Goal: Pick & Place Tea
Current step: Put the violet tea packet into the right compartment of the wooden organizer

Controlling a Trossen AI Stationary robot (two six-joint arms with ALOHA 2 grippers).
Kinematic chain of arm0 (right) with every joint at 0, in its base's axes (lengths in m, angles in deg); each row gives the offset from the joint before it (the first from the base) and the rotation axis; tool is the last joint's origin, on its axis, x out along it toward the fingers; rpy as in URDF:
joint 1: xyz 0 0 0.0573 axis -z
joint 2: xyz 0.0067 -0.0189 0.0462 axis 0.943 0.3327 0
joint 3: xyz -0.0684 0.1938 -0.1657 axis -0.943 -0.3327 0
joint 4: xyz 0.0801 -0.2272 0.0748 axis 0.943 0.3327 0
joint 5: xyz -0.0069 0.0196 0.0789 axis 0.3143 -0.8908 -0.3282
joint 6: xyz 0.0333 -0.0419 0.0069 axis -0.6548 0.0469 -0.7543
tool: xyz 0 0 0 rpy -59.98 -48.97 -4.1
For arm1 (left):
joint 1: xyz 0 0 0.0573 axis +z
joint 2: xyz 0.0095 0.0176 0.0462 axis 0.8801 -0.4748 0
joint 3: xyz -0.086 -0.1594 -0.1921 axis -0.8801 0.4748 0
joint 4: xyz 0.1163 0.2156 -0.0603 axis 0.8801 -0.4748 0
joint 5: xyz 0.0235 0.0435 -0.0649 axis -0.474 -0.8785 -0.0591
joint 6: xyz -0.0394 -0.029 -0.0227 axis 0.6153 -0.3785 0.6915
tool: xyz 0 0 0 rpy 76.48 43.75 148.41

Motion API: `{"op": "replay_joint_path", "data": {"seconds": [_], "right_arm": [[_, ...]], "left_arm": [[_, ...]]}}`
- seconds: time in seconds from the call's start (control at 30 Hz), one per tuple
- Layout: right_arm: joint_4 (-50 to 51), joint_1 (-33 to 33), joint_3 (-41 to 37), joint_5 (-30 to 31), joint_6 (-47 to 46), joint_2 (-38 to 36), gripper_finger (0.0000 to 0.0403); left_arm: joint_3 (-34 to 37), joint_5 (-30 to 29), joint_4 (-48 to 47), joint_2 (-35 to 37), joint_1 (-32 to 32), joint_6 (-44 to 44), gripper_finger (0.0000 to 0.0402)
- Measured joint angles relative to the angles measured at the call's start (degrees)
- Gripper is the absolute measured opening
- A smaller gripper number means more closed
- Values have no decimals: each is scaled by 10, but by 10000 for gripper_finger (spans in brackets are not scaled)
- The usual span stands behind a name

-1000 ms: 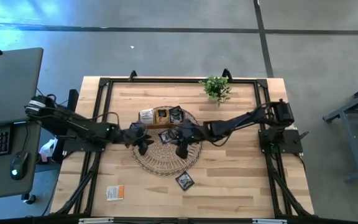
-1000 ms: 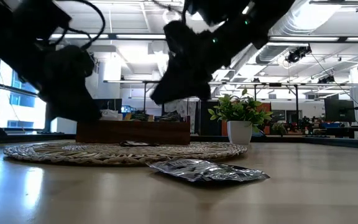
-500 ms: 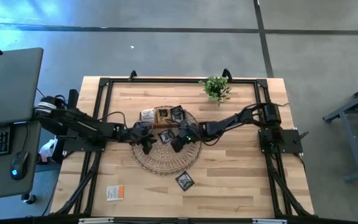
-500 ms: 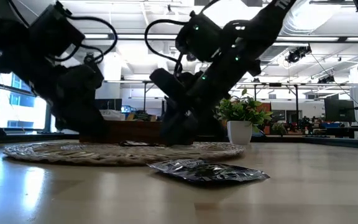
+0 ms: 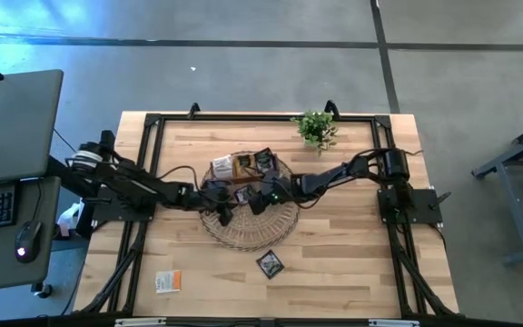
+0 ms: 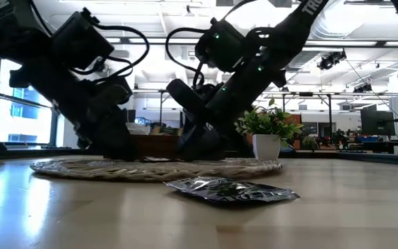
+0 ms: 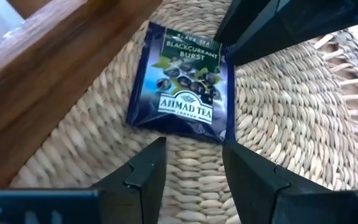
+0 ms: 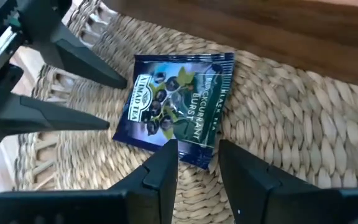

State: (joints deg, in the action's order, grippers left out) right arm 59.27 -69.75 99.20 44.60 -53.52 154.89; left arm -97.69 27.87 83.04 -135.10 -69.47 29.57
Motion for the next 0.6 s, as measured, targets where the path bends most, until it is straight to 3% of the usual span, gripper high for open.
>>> {"op": "replay_joint_path", "data": {"seconds": [0.23, 0.5, 0.6], "right_arm": [[9, 3, 0, 11, 10, 0, 108], [13, 3, 0, 28, 49, 0, 19], [11, 3, 0, 31, 65, 0, 6]], "left_arm": [[-11, 4, -2, -7, 0, -6, 156], [-11, 5, -2, -7, 0, -6, 156], [-11, 9, -2, -7, 0, -6, 156]]}}
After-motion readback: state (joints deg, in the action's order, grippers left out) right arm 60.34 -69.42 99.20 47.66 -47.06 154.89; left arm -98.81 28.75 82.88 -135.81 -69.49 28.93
